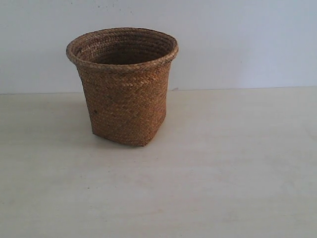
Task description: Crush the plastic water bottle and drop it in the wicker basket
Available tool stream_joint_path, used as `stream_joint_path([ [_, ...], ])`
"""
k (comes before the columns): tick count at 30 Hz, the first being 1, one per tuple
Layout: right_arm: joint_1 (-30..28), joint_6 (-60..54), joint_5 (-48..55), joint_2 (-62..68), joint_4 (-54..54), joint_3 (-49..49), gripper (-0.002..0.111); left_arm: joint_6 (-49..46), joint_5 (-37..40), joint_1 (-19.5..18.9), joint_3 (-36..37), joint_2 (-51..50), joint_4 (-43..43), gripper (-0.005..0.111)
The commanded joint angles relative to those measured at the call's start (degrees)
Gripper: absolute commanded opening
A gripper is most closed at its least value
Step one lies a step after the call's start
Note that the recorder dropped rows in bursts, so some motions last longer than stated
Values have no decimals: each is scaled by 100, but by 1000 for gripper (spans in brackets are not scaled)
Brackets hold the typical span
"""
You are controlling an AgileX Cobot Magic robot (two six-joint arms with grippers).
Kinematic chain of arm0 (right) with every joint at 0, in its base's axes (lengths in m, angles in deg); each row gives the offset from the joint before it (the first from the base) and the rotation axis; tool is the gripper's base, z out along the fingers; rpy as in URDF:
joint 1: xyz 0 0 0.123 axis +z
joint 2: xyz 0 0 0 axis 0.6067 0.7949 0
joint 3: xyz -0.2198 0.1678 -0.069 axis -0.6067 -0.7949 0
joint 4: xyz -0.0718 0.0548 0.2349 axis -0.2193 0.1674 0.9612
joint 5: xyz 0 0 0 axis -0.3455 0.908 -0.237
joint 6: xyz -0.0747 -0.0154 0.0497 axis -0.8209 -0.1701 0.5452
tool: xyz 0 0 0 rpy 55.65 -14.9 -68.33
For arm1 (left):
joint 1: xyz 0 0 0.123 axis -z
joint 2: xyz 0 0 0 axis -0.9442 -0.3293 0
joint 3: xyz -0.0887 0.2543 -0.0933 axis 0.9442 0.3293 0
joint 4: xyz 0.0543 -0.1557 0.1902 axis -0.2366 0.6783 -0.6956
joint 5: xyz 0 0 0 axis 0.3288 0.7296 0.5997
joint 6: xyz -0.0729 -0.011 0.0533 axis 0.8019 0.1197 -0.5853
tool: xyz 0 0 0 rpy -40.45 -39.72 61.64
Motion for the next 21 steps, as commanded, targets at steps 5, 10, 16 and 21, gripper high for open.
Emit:
stream_joint_path([
  [5, -15, -39, 46, -32, -47, -23, 0, -365, -2128, -647, 1670, 1599, 63, 4],
  [10, -15, -39, 46, -32, -47, -23, 0, -377, -2277, -933, 2137, 1753, 63, 4],
  [16, -15, -39, 49, -32, -47, -23, 0, -400, -1970, -1542, 2199, 1753, 47, 4],
  [21, -15, -39, 21, -32, -47, -23, 0, -786, -1084, -1542, 2199, 1753, 45, 4],
])
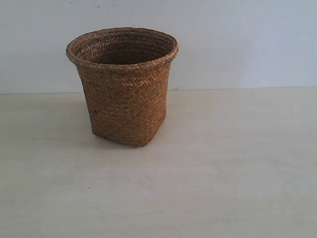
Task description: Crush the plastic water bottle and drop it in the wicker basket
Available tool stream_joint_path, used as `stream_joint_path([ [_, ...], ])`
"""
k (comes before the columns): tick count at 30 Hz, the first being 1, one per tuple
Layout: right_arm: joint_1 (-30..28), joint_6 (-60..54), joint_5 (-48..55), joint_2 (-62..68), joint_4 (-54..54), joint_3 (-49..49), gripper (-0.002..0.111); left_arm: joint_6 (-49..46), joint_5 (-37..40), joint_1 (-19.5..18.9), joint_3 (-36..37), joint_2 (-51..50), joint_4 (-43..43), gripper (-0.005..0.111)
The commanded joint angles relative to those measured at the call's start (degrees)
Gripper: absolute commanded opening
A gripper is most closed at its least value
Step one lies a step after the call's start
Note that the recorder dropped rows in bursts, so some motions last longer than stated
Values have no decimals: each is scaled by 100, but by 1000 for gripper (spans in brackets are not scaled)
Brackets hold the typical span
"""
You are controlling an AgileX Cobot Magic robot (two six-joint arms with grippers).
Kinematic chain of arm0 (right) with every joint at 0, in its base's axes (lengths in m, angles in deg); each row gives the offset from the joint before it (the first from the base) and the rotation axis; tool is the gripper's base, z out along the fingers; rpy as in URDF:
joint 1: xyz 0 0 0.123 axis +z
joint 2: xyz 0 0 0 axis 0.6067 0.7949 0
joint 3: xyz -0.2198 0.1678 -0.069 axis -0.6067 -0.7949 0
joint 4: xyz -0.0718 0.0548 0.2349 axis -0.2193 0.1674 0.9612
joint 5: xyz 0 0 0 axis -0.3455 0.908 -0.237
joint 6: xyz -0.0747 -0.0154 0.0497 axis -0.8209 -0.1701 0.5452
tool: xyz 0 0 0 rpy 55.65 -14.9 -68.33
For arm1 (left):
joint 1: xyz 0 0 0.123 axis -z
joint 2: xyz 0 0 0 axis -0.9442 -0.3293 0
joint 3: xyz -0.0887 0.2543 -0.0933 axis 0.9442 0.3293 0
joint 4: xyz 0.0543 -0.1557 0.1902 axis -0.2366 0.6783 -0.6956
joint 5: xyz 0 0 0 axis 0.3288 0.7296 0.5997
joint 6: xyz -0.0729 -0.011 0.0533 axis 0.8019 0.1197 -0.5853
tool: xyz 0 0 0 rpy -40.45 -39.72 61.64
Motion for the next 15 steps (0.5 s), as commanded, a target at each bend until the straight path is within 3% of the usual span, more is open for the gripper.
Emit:
stream_joint_path([
  [1, -15, -39, -19, -22, -47, 2, 0, -243, 824, -20, 26, 16, 5, 4],
  [3, -15, -39, -19, -22, -47, 2, 0, 592, 1239, -20, 26, 16, -697, 4],
  [4, -15, -39, -19, -22, -47, 2, 0, 2035, 1413, -20, 26, 16, -1799, 4],
  [5, -15, -39, -19, -22, -47, 2, 0, 2656, 1504, -20, 26, 16, -2301, 4],
  [6, -15, -39, -19, -22, -47, 2, 0, 3923, 1767, -20, 26, 16, -3320, 4],
  [8, -15, -39, -19, -22, -47, 2, 0, 4811, 2152, -20, 26, 16, -4059, 4],
  [15, -15, -39, -19, -22, -47, 2, 0, 5034, 2216, -20, 26, 16, -4159, 4],
])
